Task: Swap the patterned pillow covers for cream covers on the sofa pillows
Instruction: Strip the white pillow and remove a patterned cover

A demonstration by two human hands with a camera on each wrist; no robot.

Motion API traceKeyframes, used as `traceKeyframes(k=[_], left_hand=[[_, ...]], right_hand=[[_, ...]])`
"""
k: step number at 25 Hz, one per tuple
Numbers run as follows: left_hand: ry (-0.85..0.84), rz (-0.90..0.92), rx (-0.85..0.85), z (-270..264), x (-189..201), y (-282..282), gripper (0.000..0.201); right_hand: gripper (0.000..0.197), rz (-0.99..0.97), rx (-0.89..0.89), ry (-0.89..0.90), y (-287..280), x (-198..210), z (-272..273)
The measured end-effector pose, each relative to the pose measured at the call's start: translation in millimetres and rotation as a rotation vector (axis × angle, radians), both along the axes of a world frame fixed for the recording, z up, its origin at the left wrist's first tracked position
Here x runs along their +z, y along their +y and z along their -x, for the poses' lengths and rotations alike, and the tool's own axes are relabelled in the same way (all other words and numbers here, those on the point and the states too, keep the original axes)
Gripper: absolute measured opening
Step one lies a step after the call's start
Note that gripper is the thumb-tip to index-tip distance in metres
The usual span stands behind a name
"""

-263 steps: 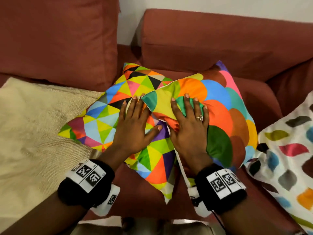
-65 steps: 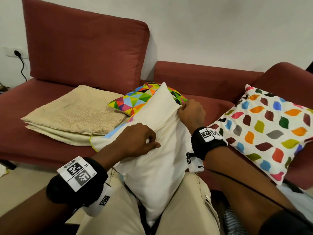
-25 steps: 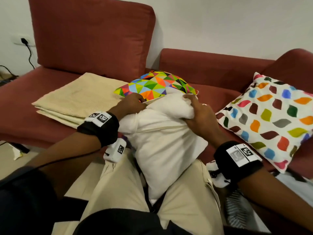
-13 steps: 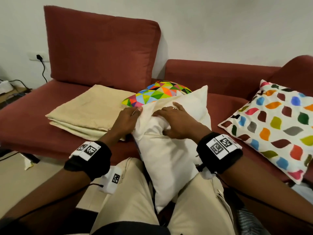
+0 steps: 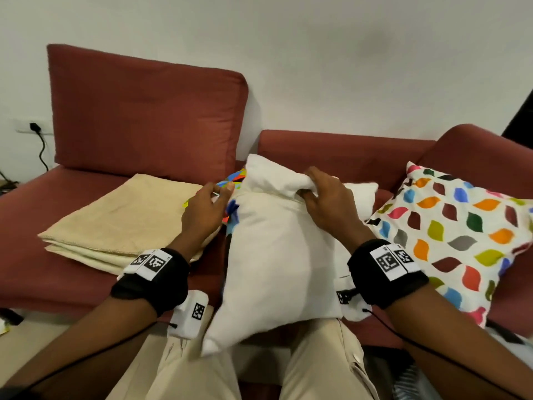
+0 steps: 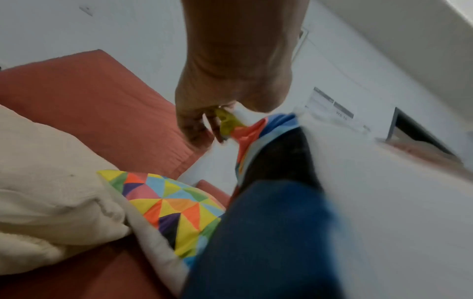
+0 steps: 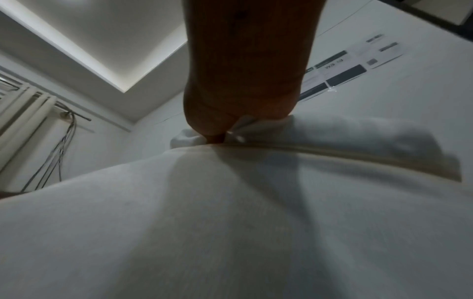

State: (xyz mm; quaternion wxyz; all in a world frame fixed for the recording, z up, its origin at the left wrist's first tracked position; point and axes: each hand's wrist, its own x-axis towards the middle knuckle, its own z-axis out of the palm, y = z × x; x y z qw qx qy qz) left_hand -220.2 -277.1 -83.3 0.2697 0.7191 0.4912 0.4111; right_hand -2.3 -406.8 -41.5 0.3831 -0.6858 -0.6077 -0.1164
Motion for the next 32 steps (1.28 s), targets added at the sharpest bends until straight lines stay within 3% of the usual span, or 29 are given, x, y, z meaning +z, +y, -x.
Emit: traceKeyframes(k=[2,5,8,9,11,13,15,17,19,22,23,25,26,28,30,32], left_hand=[[-0.219,0.179,-0.137,-10,12,-6,0.064],[-0.09,0.321,-0.246,-9,5,-9,0.083],[0.223,0.154,-0.002,7,-1,10,0.096],[0.242,0.098,0.09,12,-2,15,0.096],[0.091,0.118,0.145,19,-4,18,0.096],[-0.028,0.331,-0.001,18,-17,15,0.089],[0.0,0.586,-0.16,17,-47,2,0.086],[-0.014,0.617,-0.216,22,-81,-8,0.082],[-0.01,0.557,-0.232,34,-106,-14,0.082],[0.182,0.482,-0.149,50,-115,-20,0.067],[0.175,0.539,-0.143,53,-115,-24,0.071],[0.085,0.823,-0.148,61,-111,-38,0.097],[0.109,0.936,-0.143,66,-102,-47,0.104],[0.282,0.954,-0.179,67,-91,-51,0.112],[0.292,0.774,-0.195,64,-80,-44,0.109],[0.14,0.584,-0.075,62,-63,-30,0.078]], right_hand=[[0.014,-0.051,-0.021,0.044,-2,1,-7],[0.017,-0.134,-0.113,0.147,1,12,-18],[0.023,-0.242,-0.236,0.362,7,25,-33],[0.024,-0.224,-0.266,0.472,9,23,-38],[0.027,-0.158,-0.333,0.759,14,3,-50],[0.038,-0.06,-0.403,1.078,12,-19,-52],[0.051,0.143,-0.428,1.283,0,-47,-45],[0.052,0.161,-0.368,1.394,-14,-72,-30],[0.061,0.108,-0.26,1.333,-26,-89,-10],[0.129,0.408,-0.174,0.939,-36,-114,-3],[0.14,0.519,-0.164,0.839,-39,-115,-2],[0.158,0.74,-0.089,0.699,-51,-112,1],[0.163,0.855,-0.056,0.65,-58,-110,1],[0.167,0.952,-0.066,0.617,-66,-113,-4],[0.163,0.821,-0.018,0.619,-68,-114,-4],[0.15,0.535,0.016,0.782,-62,-111,-5]])
